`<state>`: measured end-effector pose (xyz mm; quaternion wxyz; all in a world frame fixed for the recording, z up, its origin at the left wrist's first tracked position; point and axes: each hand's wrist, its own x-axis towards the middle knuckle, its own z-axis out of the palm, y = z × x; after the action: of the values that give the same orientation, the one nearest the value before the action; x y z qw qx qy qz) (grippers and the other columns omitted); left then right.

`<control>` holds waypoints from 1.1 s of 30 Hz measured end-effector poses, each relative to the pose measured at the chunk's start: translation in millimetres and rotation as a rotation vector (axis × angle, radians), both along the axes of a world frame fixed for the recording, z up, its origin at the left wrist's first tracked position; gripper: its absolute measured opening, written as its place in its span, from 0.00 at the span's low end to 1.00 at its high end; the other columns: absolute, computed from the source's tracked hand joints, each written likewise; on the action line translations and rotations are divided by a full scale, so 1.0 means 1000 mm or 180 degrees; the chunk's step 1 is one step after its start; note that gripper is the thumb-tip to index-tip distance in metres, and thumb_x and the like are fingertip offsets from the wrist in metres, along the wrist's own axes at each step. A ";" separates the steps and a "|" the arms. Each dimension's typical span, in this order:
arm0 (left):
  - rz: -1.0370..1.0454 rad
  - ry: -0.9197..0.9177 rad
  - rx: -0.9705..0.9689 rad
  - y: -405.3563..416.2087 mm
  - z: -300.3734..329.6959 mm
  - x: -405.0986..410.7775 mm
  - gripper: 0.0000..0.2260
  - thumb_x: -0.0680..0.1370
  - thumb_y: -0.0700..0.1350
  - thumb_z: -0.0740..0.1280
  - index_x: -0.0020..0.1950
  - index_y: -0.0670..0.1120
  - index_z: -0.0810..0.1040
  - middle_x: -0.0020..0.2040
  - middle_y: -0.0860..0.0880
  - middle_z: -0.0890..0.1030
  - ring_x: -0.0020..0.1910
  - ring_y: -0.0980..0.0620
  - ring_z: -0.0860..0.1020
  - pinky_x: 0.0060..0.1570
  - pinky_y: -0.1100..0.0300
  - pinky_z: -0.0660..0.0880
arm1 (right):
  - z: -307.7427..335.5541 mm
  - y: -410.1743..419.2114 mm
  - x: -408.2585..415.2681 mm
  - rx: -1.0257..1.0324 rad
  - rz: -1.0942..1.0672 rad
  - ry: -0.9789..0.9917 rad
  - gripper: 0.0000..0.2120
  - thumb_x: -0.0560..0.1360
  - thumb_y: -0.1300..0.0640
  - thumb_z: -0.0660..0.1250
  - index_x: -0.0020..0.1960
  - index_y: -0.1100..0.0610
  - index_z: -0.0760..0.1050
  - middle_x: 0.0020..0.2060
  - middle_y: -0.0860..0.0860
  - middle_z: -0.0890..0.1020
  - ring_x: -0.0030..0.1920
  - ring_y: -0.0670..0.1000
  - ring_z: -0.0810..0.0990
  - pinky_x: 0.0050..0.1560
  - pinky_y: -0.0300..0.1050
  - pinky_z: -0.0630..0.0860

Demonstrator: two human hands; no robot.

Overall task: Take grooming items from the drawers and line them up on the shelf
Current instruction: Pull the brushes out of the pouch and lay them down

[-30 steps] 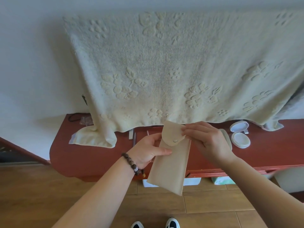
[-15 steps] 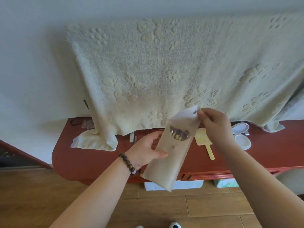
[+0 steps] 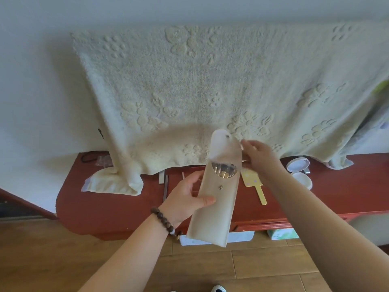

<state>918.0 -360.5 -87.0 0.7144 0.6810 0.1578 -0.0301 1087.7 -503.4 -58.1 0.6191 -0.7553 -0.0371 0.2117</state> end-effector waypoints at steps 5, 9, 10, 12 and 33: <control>0.0300 0.0128 0.0398 0.003 -0.001 0.002 0.26 0.68 0.41 0.76 0.62 0.59 0.75 0.56 0.53 0.80 0.52 0.52 0.81 0.55 0.47 0.78 | 0.017 -0.008 -0.029 -0.0485 0.0776 -0.2096 0.11 0.69 0.55 0.75 0.49 0.51 0.77 0.42 0.46 0.79 0.42 0.42 0.77 0.43 0.30 0.71; 0.0278 0.0109 0.0319 0.003 0.000 0.000 0.26 0.68 0.39 0.76 0.62 0.57 0.75 0.56 0.53 0.81 0.50 0.52 0.82 0.55 0.46 0.78 | 0.008 0.002 -0.036 -0.0894 0.1366 -0.2121 0.12 0.64 0.58 0.79 0.43 0.57 0.78 0.40 0.49 0.77 0.41 0.46 0.75 0.43 0.33 0.70; 0.0243 0.0112 0.0320 0.003 0.001 -0.001 0.26 0.69 0.39 0.75 0.63 0.57 0.74 0.57 0.53 0.80 0.50 0.52 0.82 0.55 0.47 0.78 | 0.008 0.004 -0.035 -0.0915 0.1338 -0.2035 0.11 0.64 0.59 0.78 0.41 0.57 0.78 0.38 0.49 0.77 0.40 0.46 0.75 0.41 0.32 0.70; 0.0175 0.0135 0.0367 0.004 0.002 -0.004 0.25 0.71 0.38 0.73 0.64 0.56 0.74 0.57 0.54 0.80 0.50 0.54 0.82 0.55 0.47 0.78 | 0.008 0.006 -0.033 -0.0951 0.1311 -0.1885 0.09 0.66 0.60 0.77 0.39 0.56 0.77 0.35 0.47 0.78 0.37 0.44 0.75 0.38 0.29 0.70; 0.0329 0.0368 0.0414 0.012 -0.010 -0.020 0.24 0.71 0.38 0.73 0.62 0.57 0.74 0.55 0.54 0.81 0.51 0.54 0.82 0.55 0.48 0.78 | 0.001 0.022 -0.014 0.0093 0.0651 -0.0532 0.06 0.73 0.60 0.71 0.39 0.58 0.76 0.33 0.55 0.80 0.36 0.51 0.78 0.44 0.51 0.77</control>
<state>897.9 -348.7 -96.7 0.6590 0.7140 0.2352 -0.0221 1073.9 -481.4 -56.7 0.5999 -0.7535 -0.1685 0.2095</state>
